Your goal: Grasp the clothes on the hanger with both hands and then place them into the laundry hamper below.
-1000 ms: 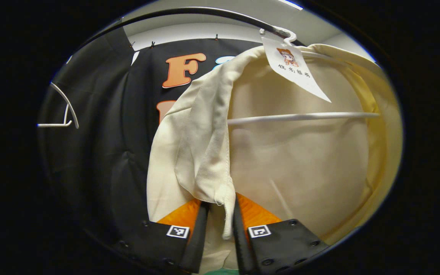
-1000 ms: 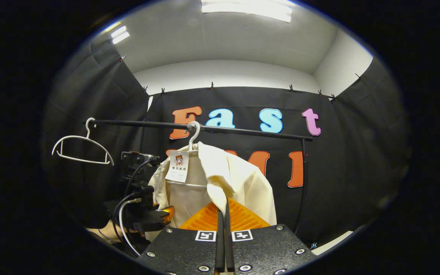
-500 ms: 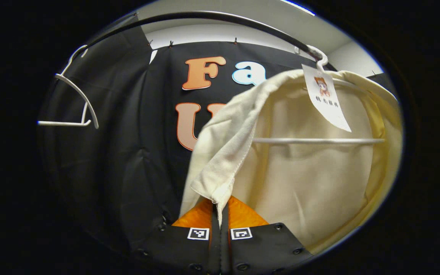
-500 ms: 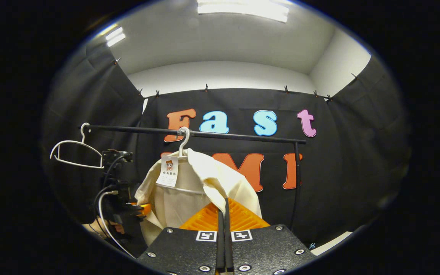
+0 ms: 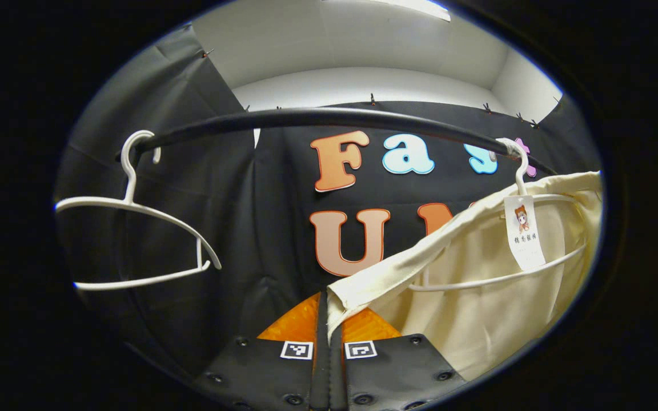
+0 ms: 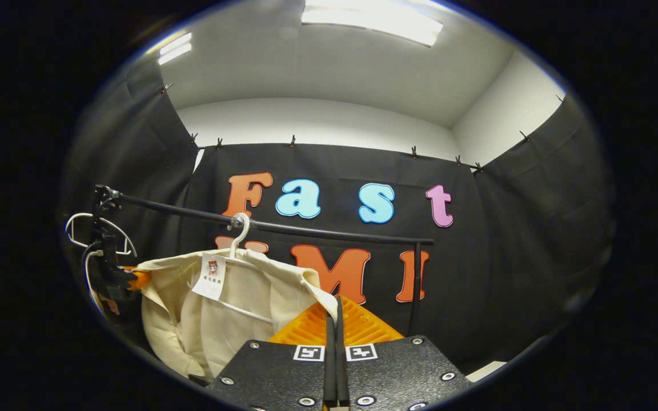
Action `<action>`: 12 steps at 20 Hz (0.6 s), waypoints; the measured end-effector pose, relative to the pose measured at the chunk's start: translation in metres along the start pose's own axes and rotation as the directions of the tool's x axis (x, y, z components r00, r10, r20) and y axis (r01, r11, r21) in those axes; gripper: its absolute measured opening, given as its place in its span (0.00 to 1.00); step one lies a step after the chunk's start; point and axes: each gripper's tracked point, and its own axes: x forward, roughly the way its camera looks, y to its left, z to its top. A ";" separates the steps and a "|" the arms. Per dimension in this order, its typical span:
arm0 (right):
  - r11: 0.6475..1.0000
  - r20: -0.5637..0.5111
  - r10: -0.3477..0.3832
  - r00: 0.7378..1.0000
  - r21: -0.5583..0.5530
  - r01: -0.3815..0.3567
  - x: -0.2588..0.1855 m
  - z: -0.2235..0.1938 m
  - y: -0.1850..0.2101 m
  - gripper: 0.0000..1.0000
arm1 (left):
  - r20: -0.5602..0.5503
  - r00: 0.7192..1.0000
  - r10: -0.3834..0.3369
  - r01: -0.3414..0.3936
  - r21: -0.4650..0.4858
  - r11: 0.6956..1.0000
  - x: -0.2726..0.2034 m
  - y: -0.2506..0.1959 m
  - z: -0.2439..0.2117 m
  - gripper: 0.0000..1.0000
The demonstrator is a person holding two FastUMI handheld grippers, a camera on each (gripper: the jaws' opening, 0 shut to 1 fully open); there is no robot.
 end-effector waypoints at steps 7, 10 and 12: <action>0.999 -0.028 -0.034 0.999 -0.019 0.034 0.036 -0.009 -0.022 0.00 | 0.072 0.995 0.071 -0.074 0.037 0.997 0.020 0.024 0.035 0.06; 0.999 -0.057 -0.040 0.998 0.009 0.040 0.055 -0.027 -0.034 0.00 | 0.086 0.993 0.082 -0.087 0.067 0.994 0.032 0.024 0.038 0.06; 0.999 -0.067 -0.051 0.996 0.002 0.051 0.068 -0.033 -0.041 0.00 | 0.093 0.993 0.075 -0.084 0.088 0.993 0.036 0.021 0.041 0.07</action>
